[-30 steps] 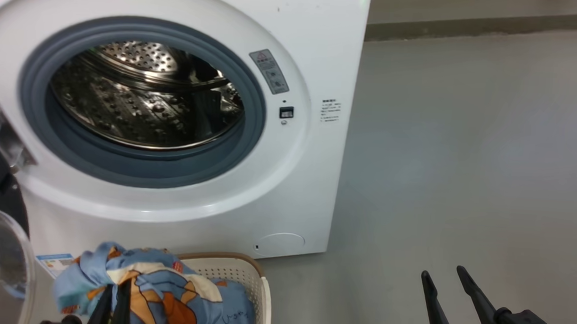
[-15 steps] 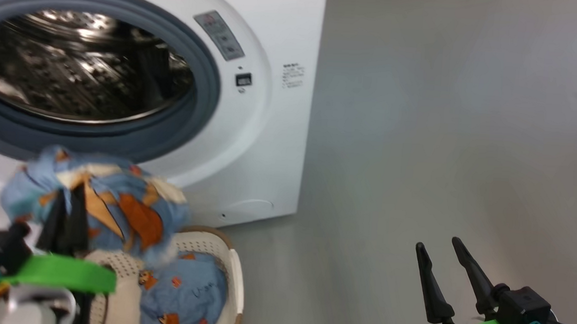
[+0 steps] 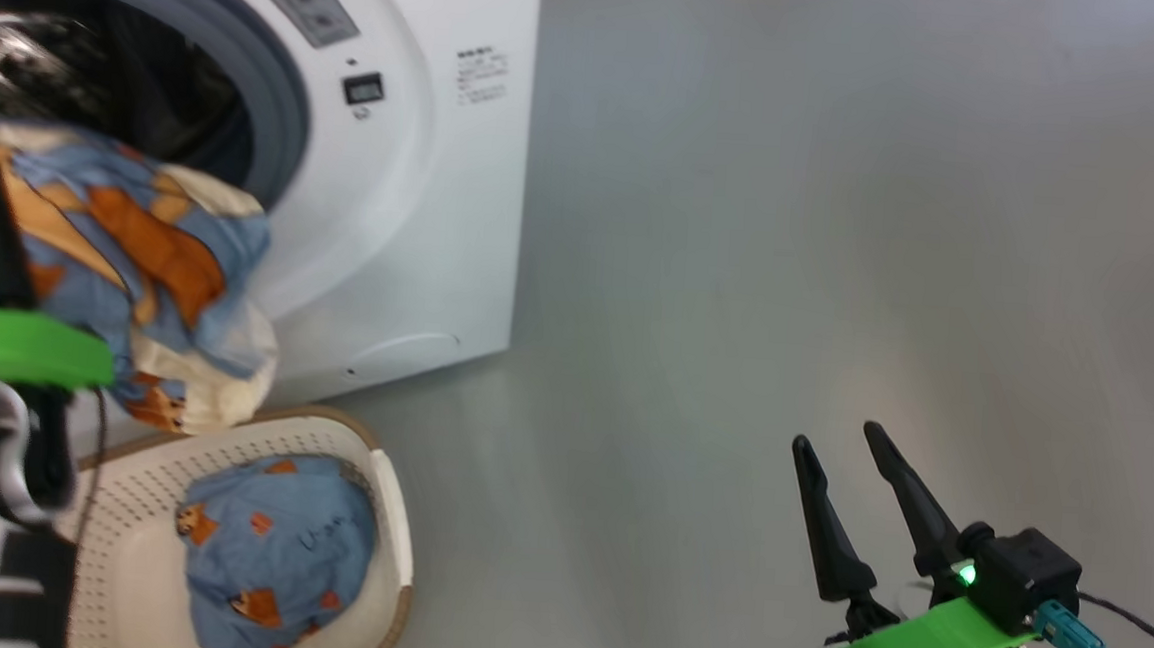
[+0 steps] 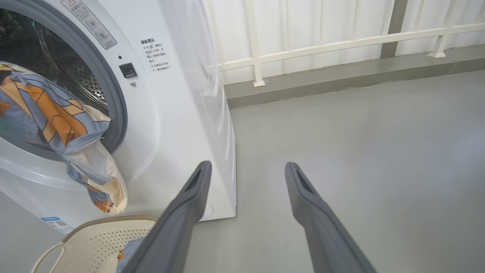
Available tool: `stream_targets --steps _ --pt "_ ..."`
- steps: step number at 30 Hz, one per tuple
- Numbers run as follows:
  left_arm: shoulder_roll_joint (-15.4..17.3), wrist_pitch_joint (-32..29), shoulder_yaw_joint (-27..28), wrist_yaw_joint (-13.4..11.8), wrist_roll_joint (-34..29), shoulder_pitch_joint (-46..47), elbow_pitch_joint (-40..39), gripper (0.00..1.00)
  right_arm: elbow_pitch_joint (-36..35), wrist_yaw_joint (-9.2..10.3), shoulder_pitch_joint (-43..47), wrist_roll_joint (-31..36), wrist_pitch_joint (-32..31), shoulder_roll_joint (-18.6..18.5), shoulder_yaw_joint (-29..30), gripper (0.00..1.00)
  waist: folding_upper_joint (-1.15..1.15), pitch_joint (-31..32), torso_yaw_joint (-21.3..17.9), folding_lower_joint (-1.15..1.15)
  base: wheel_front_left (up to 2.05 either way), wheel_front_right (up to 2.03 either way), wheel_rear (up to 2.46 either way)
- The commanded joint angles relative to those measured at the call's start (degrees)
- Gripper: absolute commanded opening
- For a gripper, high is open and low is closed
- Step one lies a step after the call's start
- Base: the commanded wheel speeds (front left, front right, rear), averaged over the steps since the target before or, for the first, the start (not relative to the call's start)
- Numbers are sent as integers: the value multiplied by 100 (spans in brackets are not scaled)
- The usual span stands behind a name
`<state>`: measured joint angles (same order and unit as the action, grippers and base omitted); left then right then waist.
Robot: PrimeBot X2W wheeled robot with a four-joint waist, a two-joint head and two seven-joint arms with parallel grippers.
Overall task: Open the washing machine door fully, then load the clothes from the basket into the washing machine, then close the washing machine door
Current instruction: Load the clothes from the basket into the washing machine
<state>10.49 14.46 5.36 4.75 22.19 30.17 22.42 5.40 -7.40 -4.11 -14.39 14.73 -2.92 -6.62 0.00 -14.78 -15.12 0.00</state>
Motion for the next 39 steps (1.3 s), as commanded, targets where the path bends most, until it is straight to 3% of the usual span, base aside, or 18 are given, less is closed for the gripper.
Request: stream_targets --steps 1,11,15,27,39 --pt "313 49 247 -27 -5 404 48 0 -164 -9 -191 -46 27 3 -200 100 0 -412 -329 0 0 0 0" --pt "714 52 493 13 -145 1602 1104 0 -265 -9 -401 -130 27 3 -480 100 0 -1137 -598 0 0 0 0" --pt "1061 53 603 19 -338 2069 1562 0 -345 -9 -461 -169 27 4 -562 100 0 -1400 -745 0 0 0 0" --pt "1724 53 538 119 -724 3162 2188 0 -537 -9 -417 -155 27 4 -638 100 0 -1910 -927 0 0 0 0" --pt "1922 53 803 23 -764 4173 2264 0 -669 -9 -410 -131 27 4 -714 100 0 -2220 -1023 0 0 0 0"
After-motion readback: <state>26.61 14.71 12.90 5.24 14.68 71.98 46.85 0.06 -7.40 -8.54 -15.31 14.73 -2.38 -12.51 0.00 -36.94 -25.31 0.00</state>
